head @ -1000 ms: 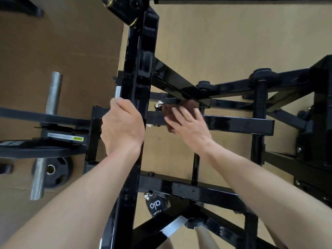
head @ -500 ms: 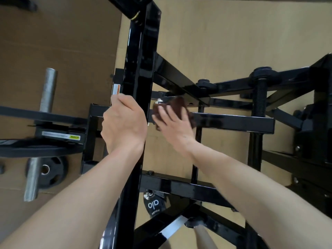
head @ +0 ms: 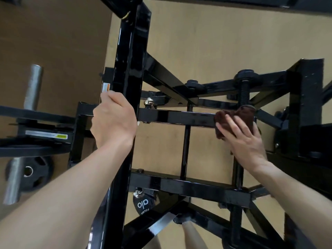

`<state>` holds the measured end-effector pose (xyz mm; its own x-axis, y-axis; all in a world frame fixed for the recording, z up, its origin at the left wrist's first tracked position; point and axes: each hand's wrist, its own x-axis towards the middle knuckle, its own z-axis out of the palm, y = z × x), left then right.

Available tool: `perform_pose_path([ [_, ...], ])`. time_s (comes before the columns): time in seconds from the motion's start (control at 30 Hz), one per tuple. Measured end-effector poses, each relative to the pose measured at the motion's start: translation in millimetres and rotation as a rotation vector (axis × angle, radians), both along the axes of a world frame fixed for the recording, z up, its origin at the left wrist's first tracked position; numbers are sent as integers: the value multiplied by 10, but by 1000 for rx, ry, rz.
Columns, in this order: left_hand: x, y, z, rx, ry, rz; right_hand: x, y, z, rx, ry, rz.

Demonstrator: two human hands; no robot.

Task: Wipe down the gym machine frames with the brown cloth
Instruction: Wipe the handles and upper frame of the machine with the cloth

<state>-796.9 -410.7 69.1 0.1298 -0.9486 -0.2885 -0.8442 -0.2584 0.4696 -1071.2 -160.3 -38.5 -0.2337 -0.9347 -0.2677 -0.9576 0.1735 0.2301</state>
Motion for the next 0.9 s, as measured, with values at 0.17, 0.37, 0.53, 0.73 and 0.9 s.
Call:
perform_pose_path([
  [0.17,1,3,-8,-8,-11,2,672,-730,-203,4,-104,-17],
  [0.37,-10,13,-11,-23,-31,10,1772,-1909,-417,112,-261,309],
  [0.53,2,1,6,-3,-7,1,1244,-1468,-360,75,-219,265],
  [0.73,0,19,10,-9,1,-8,282,-353,-4,-47,-147,-209],
  [0.9,-5,10,-7,-13,-14,4,878,-918,-233,-10,-153,-411],
])
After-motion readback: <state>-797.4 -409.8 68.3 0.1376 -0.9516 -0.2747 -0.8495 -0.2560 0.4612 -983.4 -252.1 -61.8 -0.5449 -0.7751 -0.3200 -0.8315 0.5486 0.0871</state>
